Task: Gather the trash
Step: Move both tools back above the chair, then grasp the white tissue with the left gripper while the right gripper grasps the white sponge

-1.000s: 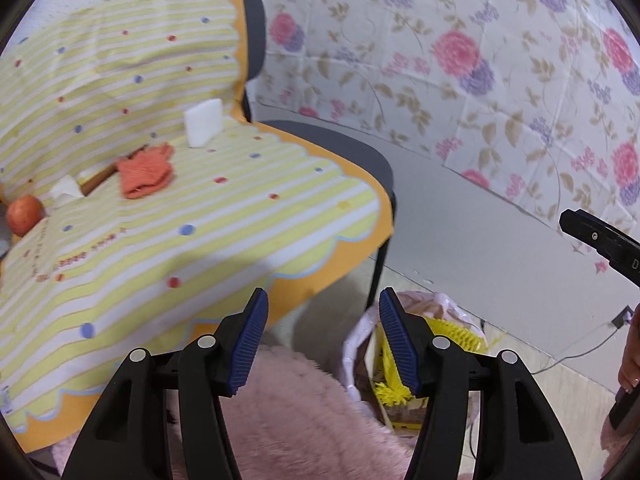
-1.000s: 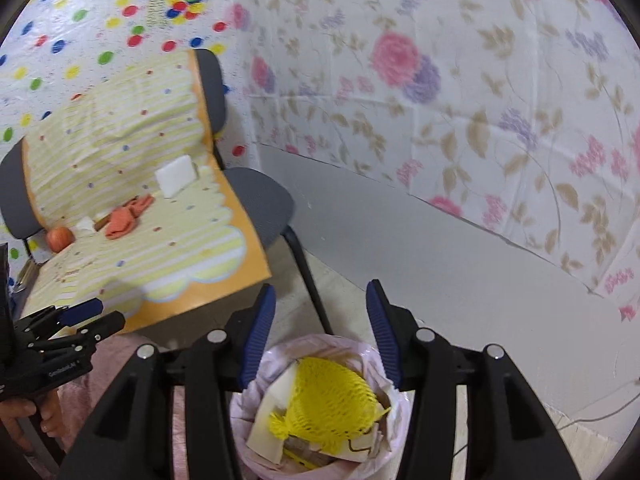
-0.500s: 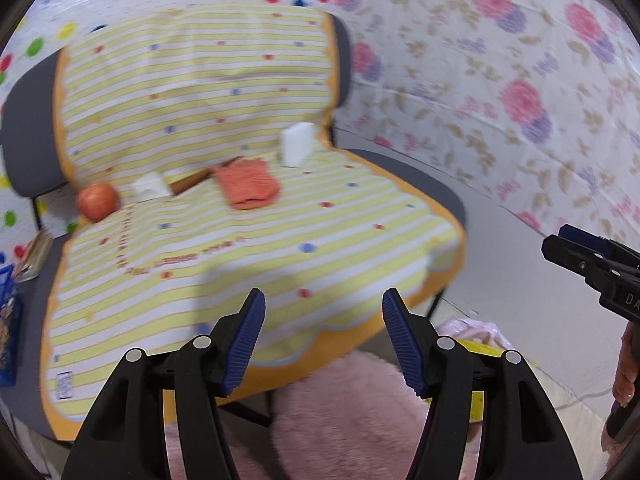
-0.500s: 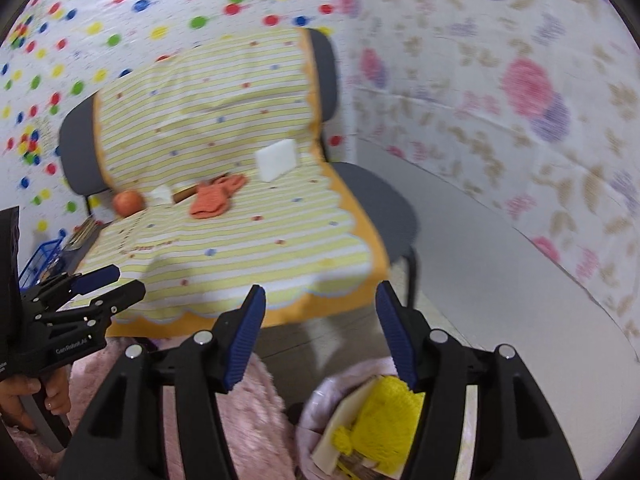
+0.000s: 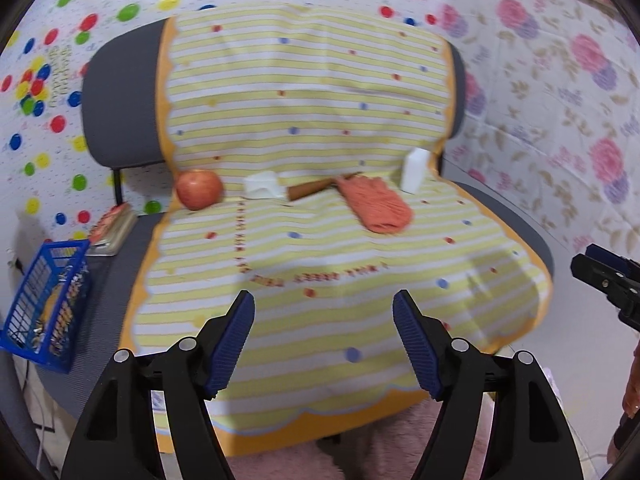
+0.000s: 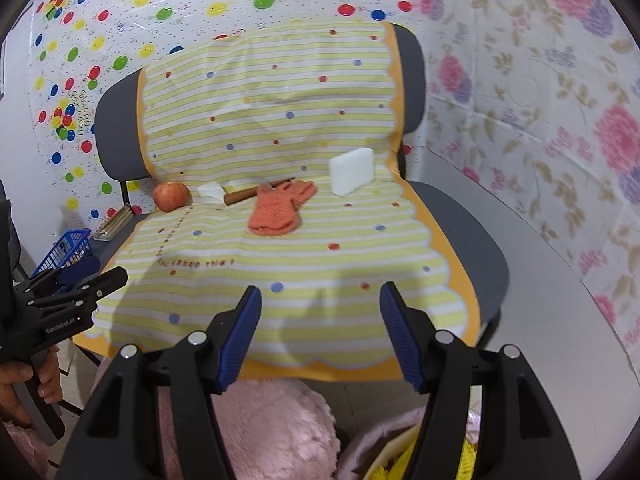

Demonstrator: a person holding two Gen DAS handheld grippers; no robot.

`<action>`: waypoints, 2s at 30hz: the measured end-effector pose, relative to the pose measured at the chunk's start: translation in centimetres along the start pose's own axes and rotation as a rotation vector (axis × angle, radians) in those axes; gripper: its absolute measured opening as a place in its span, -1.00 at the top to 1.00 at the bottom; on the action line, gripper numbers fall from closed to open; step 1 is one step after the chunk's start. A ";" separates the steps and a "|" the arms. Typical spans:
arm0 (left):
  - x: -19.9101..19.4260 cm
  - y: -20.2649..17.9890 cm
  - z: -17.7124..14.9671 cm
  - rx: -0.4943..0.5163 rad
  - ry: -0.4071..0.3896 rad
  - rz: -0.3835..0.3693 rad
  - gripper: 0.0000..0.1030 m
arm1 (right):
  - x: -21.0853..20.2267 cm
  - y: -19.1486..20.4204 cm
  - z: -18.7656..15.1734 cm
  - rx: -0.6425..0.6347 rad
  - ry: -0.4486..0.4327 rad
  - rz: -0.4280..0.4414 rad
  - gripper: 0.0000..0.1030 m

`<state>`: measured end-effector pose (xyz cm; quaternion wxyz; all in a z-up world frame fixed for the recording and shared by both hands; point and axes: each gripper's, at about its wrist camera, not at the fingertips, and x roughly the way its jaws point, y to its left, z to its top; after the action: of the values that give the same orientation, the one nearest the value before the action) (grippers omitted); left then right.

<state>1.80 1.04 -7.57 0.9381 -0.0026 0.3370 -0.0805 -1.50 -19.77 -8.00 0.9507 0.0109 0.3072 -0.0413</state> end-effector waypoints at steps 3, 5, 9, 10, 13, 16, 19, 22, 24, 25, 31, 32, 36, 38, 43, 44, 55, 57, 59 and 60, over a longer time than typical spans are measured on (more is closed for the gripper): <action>0.4 1.3 0.8 -0.022 -0.002 0.024 -0.40 | 0.9 0.4 0.9 -0.008 0.001 0.012 -0.18; 0.8 2.2 1.4 -0.036 -0.003 0.039 -0.40 | 1.5 0.7 1.4 -0.012 0.004 0.017 -0.18; 1.9 3.3 2.2 -0.059 0.005 0.054 -0.40 | 2.8 1.0 2.4 -0.015 0.010 0.027 -0.18; 2.3 3.6 2.4 -0.061 0.009 0.059 -0.40 | 3.2 1.1 2.7 -0.014 0.011 0.029 -0.18; 3.2 4.2 2.9 -0.064 0.016 0.067 -0.40 | 4.2 1.1 3.4 -0.014 0.016 0.034 -0.18; 4.2 4.6 3.7 -0.067 0.015 0.075 -0.40 | 5.3 1.1 4.0 -0.010 0.021 0.039 -0.18; 5.5 5.2 4.6 -0.065 0.015 0.079 -0.42 | 6.6 1.2 4.8 -0.007 0.026 0.045 -0.18; 7.3 5.9 5.6 -0.061 0.024 0.087 -0.44 | 8.1 1.2 5.5 -0.003 0.029 0.049 -0.18; 8.7 6.5 6.3 -0.062 0.032 0.088 -0.44 | 9.4 1.2 6.3 -0.001 0.032 0.053 -0.18; 9.7 6.8 6.8 -0.066 0.042 0.086 -0.44 | 10.0 1.3 6.6 -0.002 0.032 0.055 -0.18; 15.5 8.5 8.9 -0.079 0.093 0.104 -0.48 | 15.1 2.0 8.5 -0.003 0.056 0.069 -0.18; 16.6 8.6 9.3 -0.074 0.101 0.112 -0.53 | 16.1 2.1 8.8 0.000 0.061 0.075 -0.17; 20.2 8.7 10.8 -0.073 0.122 0.138 -0.68 | 18.8 2.6 9.9 0.007 0.067 0.089 -0.11; 22.3 8.5 11.7 -0.074 0.138 0.149 -0.69 | 20.1 2.8 10.6 0.008 0.067 0.092 -0.11; 26.5 8.2 13.2 -0.100 0.183 0.167 -0.69 | 22.3 2.8 11.9 0.020 0.063 0.084 -0.11; 27.0 8.2 13.4 -0.104 0.187 0.169 -0.69 | 22.7 2.7 12.1 0.025 0.062 0.085 -0.12; 31.2 9.1 14.8 -0.157 0.296 0.162 -0.14 | 23.9 0.8 11.6 0.057 0.090 0.074 -0.14; 30.2 9.0 14.5 -0.146 0.281 0.135 -0.05 | 23.4 0.6 11.4 0.056 0.090 0.070 -0.14; 28.3 8.9 14.2 -0.133 0.238 0.104 0.02 | 23.0 0.4 11.3 0.057 0.087 0.067 -0.14; 27.0 8.8 14.0 -0.119 0.211 0.088 0.05 | 22.7 0.4 11.2 0.058 0.087 0.066 -0.14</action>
<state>32.52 4.88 -14.31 0.8981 -0.0351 0.4379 -0.0190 23.41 -21.52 -12.21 0.9366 0.0503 0.3462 -0.0183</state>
